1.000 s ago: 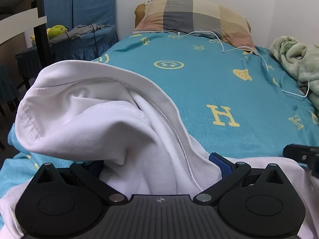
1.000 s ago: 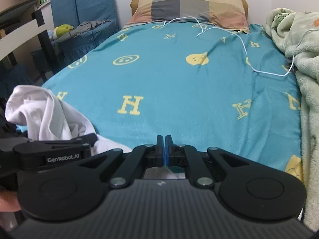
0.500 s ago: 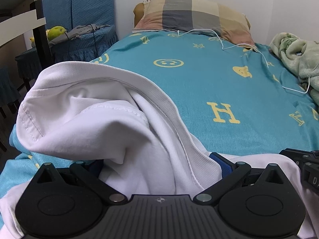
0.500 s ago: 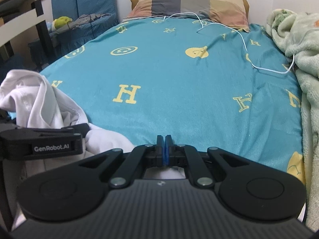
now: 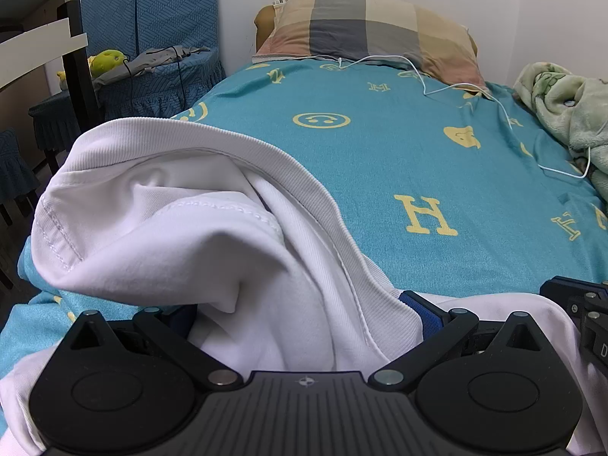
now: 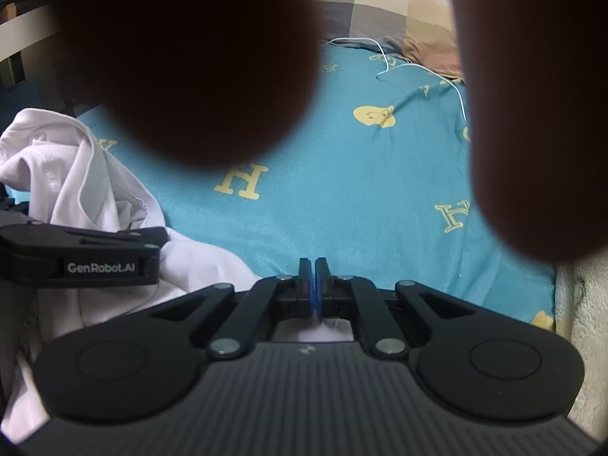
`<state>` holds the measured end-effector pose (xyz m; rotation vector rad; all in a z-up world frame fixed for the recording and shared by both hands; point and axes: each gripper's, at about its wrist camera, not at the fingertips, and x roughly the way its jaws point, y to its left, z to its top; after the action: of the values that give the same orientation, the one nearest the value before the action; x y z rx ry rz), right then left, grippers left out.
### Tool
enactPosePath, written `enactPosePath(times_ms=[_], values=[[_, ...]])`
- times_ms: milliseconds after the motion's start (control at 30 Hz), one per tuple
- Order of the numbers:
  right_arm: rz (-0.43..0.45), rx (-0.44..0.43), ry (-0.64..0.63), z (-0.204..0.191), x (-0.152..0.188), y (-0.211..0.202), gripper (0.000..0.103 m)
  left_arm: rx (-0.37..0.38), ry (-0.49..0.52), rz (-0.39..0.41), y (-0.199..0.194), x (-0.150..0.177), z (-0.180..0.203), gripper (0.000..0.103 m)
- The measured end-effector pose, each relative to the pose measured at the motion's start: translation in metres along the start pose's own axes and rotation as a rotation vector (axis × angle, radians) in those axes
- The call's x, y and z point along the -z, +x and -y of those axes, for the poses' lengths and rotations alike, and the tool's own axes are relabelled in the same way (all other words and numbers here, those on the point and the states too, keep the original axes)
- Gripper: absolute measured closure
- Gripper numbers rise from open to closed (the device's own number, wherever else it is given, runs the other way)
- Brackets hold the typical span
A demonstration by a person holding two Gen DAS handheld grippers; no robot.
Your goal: Fold clothes
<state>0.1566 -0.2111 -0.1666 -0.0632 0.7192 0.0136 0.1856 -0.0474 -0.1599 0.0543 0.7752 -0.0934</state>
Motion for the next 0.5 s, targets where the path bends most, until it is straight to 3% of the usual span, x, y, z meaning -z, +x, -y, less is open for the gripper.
enactPosePath(times_ms=[500], values=[[-0.014, -0.059, -0.081, -0.012, 0.007, 0.009, 0.097, -0.002, 0.0, 0.0, 0.0, 0.0, 0.001, 0.0]])
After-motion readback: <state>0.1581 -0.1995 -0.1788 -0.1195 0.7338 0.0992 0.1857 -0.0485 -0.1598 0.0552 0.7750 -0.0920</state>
